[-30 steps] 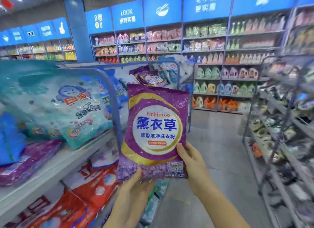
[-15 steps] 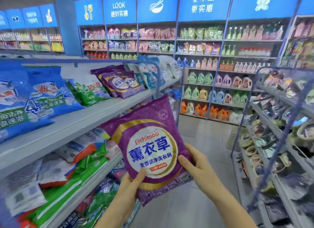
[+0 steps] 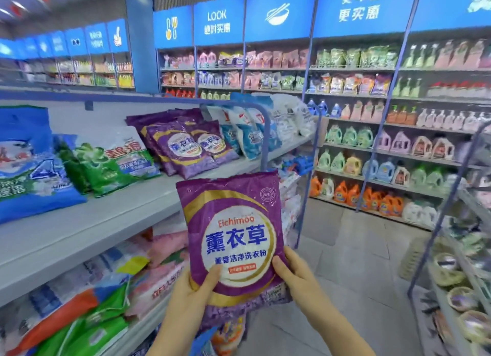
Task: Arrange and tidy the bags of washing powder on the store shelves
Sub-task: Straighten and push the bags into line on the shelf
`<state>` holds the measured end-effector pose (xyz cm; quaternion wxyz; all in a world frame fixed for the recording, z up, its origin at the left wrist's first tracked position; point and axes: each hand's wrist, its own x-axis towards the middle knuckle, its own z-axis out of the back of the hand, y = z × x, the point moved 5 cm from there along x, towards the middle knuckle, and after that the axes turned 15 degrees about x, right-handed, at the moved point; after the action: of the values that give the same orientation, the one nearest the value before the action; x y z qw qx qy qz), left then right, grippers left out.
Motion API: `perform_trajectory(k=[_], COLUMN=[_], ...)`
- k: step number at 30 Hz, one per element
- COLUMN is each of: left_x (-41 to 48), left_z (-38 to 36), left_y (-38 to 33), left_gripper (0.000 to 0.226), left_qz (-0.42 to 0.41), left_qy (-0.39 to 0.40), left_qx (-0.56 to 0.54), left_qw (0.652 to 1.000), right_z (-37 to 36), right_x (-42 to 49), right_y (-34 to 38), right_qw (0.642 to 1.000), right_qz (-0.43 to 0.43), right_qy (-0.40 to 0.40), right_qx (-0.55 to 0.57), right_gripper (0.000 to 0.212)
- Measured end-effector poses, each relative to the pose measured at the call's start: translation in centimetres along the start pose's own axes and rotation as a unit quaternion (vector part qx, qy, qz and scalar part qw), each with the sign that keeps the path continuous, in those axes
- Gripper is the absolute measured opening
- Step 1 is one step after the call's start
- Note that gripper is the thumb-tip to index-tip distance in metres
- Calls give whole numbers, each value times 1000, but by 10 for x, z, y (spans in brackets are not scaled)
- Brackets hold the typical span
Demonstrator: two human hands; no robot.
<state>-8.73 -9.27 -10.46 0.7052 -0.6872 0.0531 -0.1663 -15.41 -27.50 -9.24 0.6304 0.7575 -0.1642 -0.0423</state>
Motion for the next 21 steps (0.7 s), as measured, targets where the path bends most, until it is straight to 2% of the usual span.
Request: perform_trajectory(k=[1, 2, 7, 9, 13, 18, 21], left_x=[24, 46, 148, 184, 259, 352, 411], left_z=[-4, -8, -34, -44, -53, -57, -59], left_y=[1, -1, -17, -25, -33, -48, -52], left_gripper=[18, 19, 22, 17, 22, 22, 9], left_qz=[-2, 2, 6, 7, -6, -8, -3], left_qy=[-8, -19, -25, -27, -72, -133, -193], left_qx=[-4, -10, -52, -59, -52, -83, -58], left_qw=[1000, 1000, 998, 998, 996, 988, 979], right_z=[5, 8, 23, 27, 33, 33, 36], right_x=[26, 51, 166, 207, 299, 413, 484], right_y=[2, 6, 29, 38, 49, 61, 64], right_qw=[1000, 1000, 999, 999, 997, 989, 981], right_qz=[-5, -4, 29, 37, 51, 72, 86], right_qy=[0, 7, 29, 34, 61, 125, 175], right_qx=[-6, -14, -7, -3, -8, 11, -4], right_gripper=[56, 52, 21, 20, 18, 20, 21])
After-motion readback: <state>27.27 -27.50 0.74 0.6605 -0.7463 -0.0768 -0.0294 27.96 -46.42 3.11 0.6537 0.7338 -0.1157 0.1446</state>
